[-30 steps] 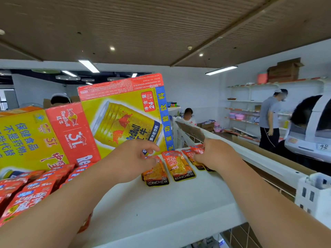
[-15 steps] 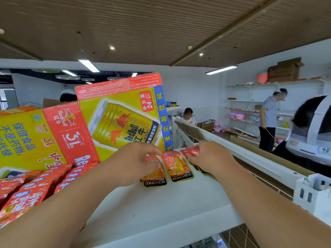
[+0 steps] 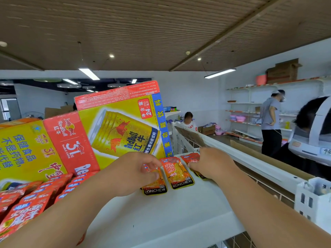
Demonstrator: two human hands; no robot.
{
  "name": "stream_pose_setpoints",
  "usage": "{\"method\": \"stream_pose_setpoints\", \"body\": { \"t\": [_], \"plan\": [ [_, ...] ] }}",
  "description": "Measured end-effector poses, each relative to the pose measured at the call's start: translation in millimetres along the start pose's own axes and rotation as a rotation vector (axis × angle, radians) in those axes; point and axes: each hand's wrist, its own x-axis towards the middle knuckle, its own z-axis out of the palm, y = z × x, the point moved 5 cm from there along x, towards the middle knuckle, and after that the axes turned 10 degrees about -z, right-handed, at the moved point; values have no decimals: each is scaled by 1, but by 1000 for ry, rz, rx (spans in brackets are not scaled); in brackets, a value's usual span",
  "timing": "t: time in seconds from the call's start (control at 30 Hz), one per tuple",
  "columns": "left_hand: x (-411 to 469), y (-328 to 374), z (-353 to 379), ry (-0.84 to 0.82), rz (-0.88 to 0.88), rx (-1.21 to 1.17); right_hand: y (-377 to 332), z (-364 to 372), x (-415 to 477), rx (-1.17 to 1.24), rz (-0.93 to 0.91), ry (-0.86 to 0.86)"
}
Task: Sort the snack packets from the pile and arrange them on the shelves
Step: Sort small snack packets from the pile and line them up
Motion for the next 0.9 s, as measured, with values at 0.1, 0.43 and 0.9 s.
{"method": "stream_pose_setpoints", "body": {
  "t": [0.1, 0.43, 0.9],
  "plan": [
    [0, -1, -1, -3, -6, -15, 3, 2, 1, 20, 0, 3],
    [0, 0, -1, -9, -6, -14, 5, 4, 2, -6, 2, -13],
    [0, -2, 1, -15, -26, 0, 9, -8, -1, 112, 13, 32]
  ]
}}
